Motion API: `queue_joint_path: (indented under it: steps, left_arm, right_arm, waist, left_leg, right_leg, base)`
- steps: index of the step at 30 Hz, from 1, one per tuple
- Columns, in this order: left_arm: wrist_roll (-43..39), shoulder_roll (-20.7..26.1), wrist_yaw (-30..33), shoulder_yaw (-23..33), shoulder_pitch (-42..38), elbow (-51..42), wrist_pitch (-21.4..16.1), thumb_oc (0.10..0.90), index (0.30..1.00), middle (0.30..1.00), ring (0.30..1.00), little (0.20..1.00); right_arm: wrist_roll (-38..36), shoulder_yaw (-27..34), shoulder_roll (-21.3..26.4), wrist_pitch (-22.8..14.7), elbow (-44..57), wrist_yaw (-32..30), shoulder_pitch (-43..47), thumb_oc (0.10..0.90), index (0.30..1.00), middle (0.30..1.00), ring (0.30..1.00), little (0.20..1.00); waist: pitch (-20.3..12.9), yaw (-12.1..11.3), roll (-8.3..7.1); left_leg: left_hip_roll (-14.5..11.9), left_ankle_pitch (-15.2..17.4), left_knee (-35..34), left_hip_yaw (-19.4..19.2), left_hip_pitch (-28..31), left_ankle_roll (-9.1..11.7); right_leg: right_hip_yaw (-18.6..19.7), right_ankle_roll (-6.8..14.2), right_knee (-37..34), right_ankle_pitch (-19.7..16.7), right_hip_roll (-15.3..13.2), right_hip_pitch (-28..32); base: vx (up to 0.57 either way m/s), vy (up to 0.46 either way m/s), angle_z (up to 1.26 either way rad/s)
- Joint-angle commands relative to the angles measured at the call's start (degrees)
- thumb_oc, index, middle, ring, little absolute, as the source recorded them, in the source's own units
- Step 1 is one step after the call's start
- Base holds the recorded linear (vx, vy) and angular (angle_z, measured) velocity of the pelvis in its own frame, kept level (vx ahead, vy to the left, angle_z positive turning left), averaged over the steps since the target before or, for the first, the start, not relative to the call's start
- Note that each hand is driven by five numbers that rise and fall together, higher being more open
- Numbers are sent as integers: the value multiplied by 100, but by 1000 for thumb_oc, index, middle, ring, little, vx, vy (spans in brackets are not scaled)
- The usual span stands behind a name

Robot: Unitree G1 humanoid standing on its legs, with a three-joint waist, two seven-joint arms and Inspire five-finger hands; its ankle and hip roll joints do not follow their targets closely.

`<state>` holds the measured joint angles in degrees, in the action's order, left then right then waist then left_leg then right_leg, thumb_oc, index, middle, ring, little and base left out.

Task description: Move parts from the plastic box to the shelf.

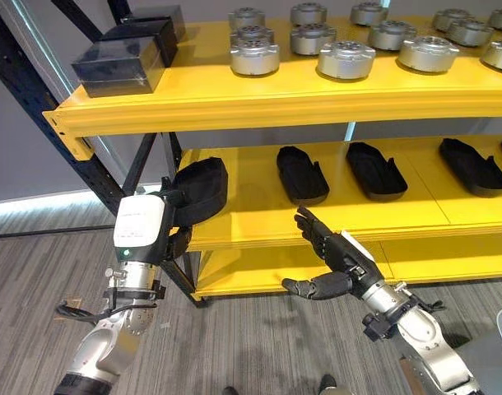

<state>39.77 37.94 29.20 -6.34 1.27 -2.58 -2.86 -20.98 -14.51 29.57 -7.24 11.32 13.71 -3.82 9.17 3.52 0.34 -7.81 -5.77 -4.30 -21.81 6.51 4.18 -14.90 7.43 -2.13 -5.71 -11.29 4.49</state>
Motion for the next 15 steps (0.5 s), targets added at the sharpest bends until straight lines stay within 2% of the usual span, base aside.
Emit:
queue_joint_path:
  steps: [1,3,4,10,15]
  left_arm:
    - [130,229,441,587,-650,-584,-261,400,300,300,300,300]
    - [127,234,452,578,-657,-581,-285,400,300,300,300,300]
    - [-144,121,482,697,-517,-388,-848,400,300,300,300,300]
    - [-142,189,480,754,-505,-461,-901,400,300,300,300,300]
    - [-183,197,485,829,-469,-524,-820,400,300,300,300,300]
  right_arm:
    - [-215,197,-42,-512,755,-128,546,900,1000,1000,1000,1000]
    - [-19,175,-35,-601,744,-196,572,900,1000,1000,1000,1000]
    - [-365,390,-405,-473,321,-208,335,900,1000,1000,1000,1000]
    - [-588,413,-430,-305,376,-232,365,900,1000,1000,1000,1000]
    - [-335,436,-383,-300,405,-218,353,900,1000,1000,1000,1000]
  waist:
    - [-385,69,-68]
    - [-387,54,-75]
    - [-160,56,76]
    - [-172,-11,61]
    - [-207,-53,24]
  left_leg:
    - [-293,393,243,368,-134,215]
    - [-287,403,240,384,-135,212]
    - [-105,523,1,128,-9,81]
    - [-69,550,-3,11,52,24]
    - [-93,559,121,12,23,28]
  right_leg:
    - [-60,118,466,859,-8,186]
    - [-59,118,464,866,-1,186]
    - [-543,397,646,638,-330,-177]
    - [-643,453,578,585,-397,-108]
    - [-620,403,517,620,-372,4]
  base:
    - [10,-8,-5]
    - [-7,-4,-5]
    - [-53,22,-1]
    - [-48,21,2]
    - [0,0,0]
